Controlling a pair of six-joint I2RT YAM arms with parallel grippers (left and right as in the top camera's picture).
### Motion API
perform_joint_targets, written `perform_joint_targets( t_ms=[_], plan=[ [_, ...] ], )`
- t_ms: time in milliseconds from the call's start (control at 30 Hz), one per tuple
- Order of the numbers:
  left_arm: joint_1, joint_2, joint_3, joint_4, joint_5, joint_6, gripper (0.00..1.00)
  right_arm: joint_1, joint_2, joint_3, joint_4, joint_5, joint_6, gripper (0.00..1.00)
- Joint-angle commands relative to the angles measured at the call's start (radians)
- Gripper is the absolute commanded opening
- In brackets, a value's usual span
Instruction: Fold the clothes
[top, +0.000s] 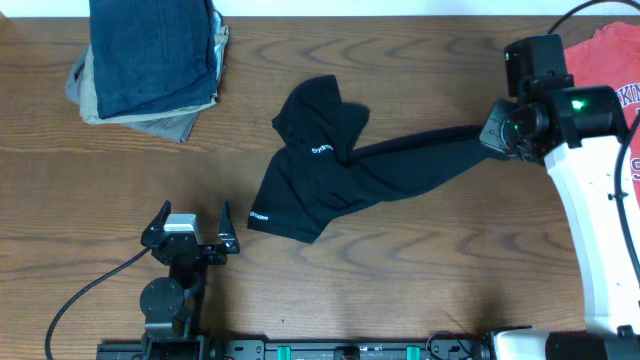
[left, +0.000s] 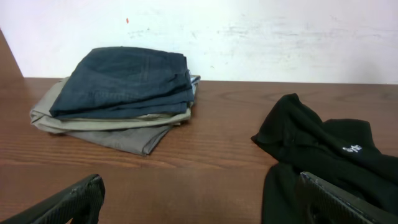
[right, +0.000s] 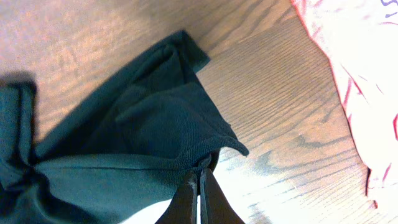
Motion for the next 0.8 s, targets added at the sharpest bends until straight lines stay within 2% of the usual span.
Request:
perform_joint_targets(
  t_ms=[0, 167, 267, 333, 433, 533, 633, 767],
  plan=[
    [0.004, -0.006, -0.015, -0.035, 0.011, 0.003, 0.98, -0.008, -0.074, 0.002, 0.013, 0.071, 0.064, 0.02],
    [0.004, -0.006, -0.015, -0.032, 0.016, 0.001, 0.98, -0.008, -0.150, 0.002, 0.009, 0.071, 0.039, 0.02],
    [0.003, -0.006, -0.015, -0.031, 0.076, -0.032, 0.98, -0.008, -0.192, 0.002, -0.008, 0.071, 0.015, 0.02],
    [0.003, -0.006, -0.015, -0.031, 0.080, -0.104, 0.98, -0.008, -0.214, 0.002, -0.027, 0.070, 0.015, 0.02],
    [0.003, -0.005, -0.015, -0.031, 0.087, -0.316, 0.98, -0.008, -0.244, 0.002, -0.045, 0.070, 0.015, 0.01],
    [0.003, 0.016, -0.014, -0.016, 0.212, -0.550, 0.98, -0.008, -0.268, 0.002, -0.045, 0.070, 0.014, 0.01],
    [0.003, 0.039, -0.014, -0.013, 0.385, -0.571, 0.98, -0.008, -0.276, 0.002, -0.045, 0.070, -0.006, 0.01],
    [0.003, 0.100, -0.014, -0.012, 0.469, -0.571, 0.98, -0.008, -0.274, 0.001, -0.045, 0.069, -0.011, 0.01]
  ],
)
